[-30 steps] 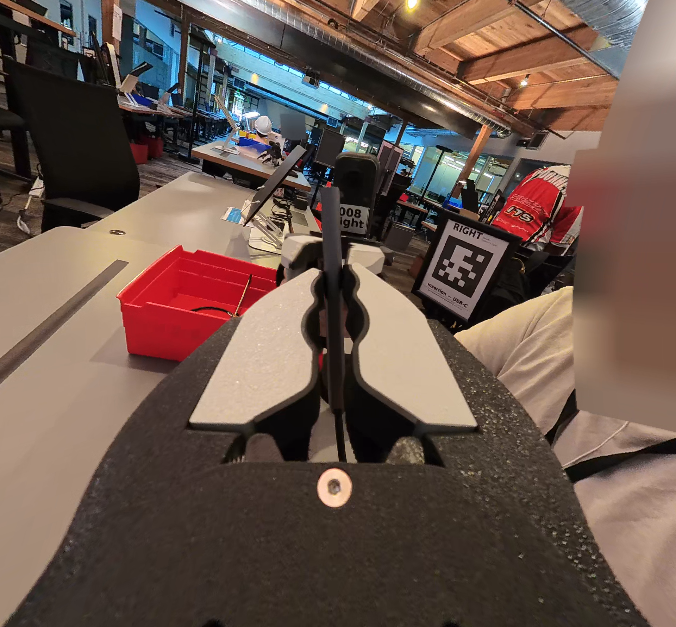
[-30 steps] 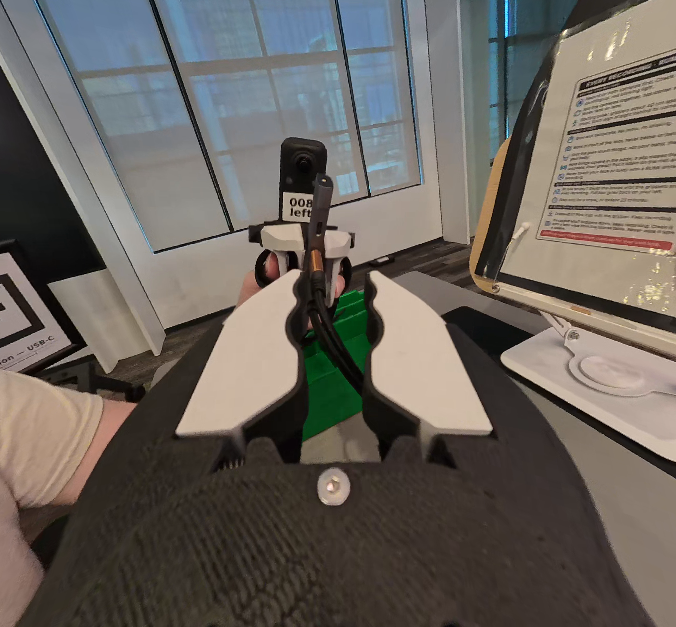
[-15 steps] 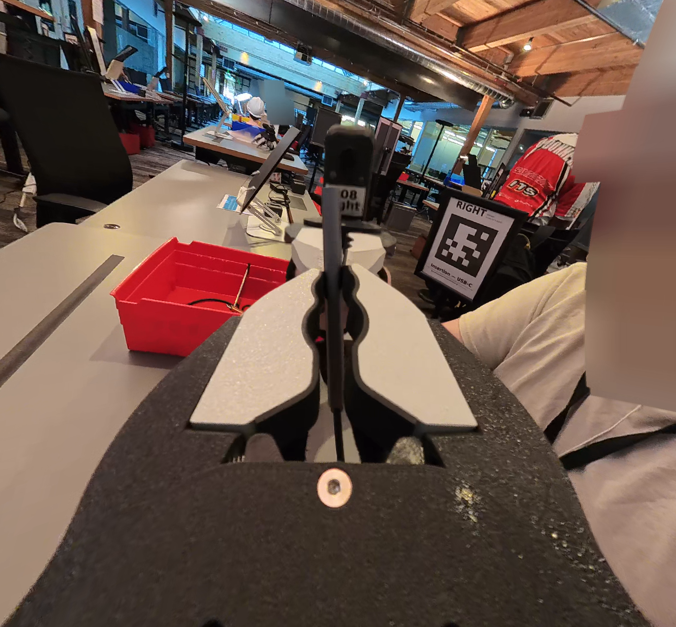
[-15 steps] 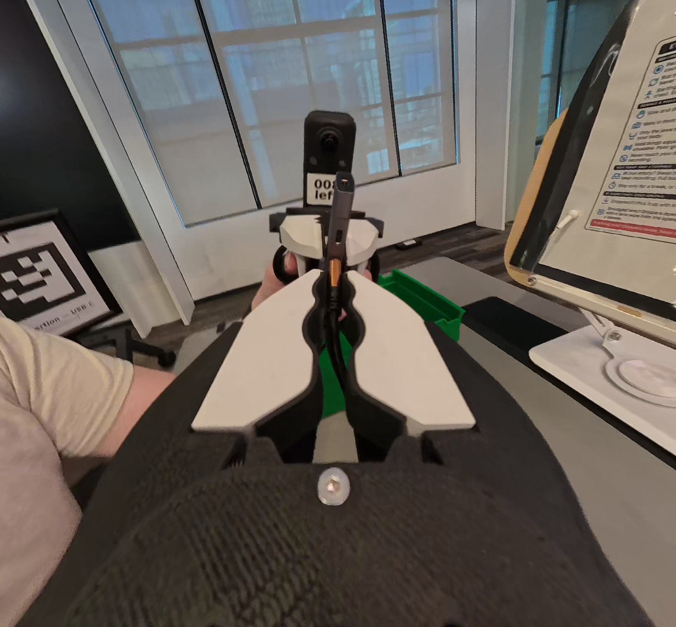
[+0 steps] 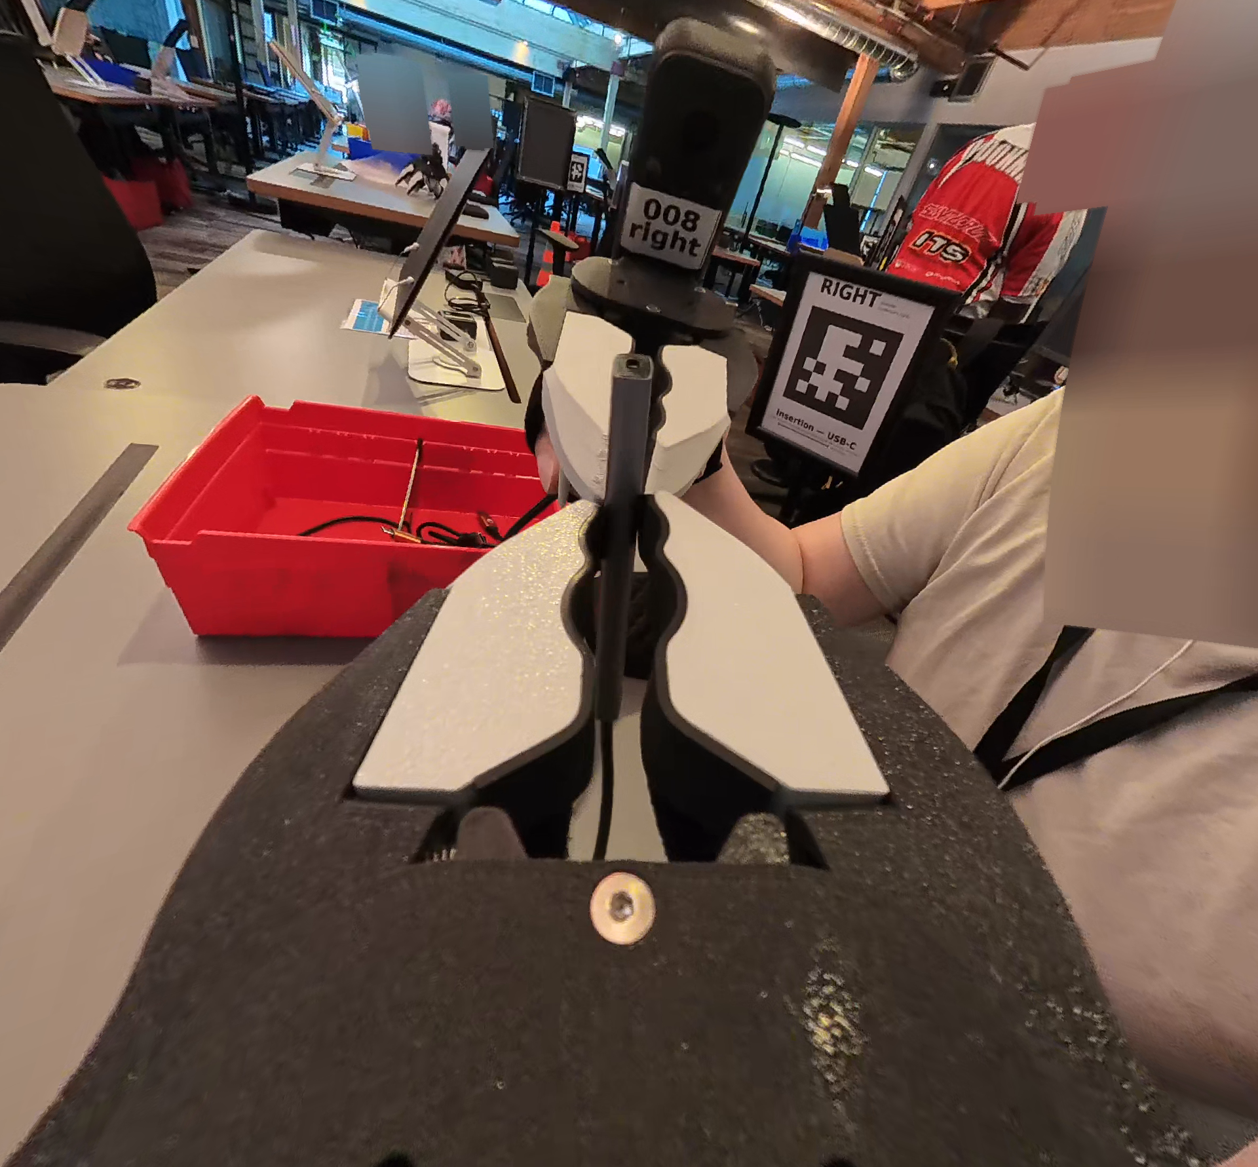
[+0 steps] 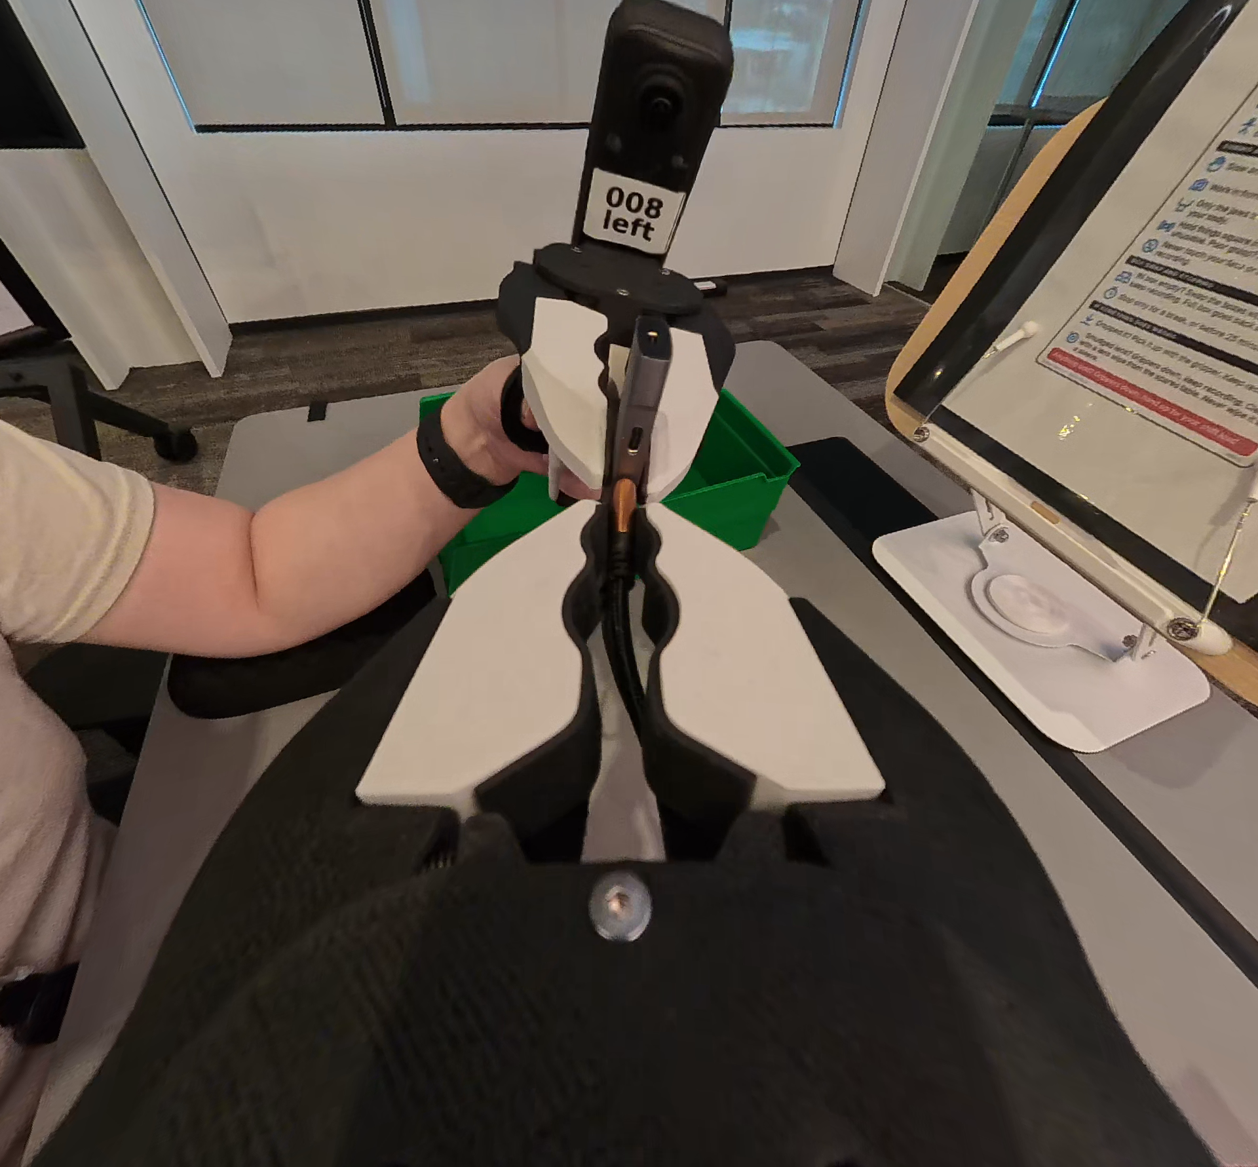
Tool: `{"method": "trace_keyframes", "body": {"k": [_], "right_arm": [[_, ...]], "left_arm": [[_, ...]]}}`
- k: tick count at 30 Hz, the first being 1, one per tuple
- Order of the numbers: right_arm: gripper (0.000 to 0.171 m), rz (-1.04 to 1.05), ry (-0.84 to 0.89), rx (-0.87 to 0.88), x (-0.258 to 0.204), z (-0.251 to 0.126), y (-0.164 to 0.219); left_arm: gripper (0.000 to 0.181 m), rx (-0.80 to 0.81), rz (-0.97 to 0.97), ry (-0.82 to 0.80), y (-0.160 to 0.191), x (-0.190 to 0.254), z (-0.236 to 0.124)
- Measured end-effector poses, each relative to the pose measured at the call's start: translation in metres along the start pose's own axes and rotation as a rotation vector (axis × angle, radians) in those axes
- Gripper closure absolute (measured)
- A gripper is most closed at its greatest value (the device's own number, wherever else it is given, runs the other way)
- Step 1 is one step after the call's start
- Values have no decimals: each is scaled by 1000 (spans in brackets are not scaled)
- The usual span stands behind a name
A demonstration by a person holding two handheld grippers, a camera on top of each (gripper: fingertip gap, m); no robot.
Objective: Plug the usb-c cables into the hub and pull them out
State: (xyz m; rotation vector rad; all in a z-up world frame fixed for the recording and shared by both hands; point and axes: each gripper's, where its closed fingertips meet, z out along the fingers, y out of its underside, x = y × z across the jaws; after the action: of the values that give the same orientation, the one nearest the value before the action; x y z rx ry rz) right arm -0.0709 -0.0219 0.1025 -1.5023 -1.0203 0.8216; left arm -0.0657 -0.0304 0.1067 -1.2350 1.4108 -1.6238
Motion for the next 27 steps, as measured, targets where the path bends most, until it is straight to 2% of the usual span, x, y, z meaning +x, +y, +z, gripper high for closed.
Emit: {"method": "trace_keyframes", "body": {"k": [11,27], "right_arm": [[163,22,11,157,4,-4,-19],[162,-30,-35,9,-13,-16,-10]], "left_arm": [[172,78,32,-68,-21,0,0],[172,-50,94,-60,-11,17,11]]}}
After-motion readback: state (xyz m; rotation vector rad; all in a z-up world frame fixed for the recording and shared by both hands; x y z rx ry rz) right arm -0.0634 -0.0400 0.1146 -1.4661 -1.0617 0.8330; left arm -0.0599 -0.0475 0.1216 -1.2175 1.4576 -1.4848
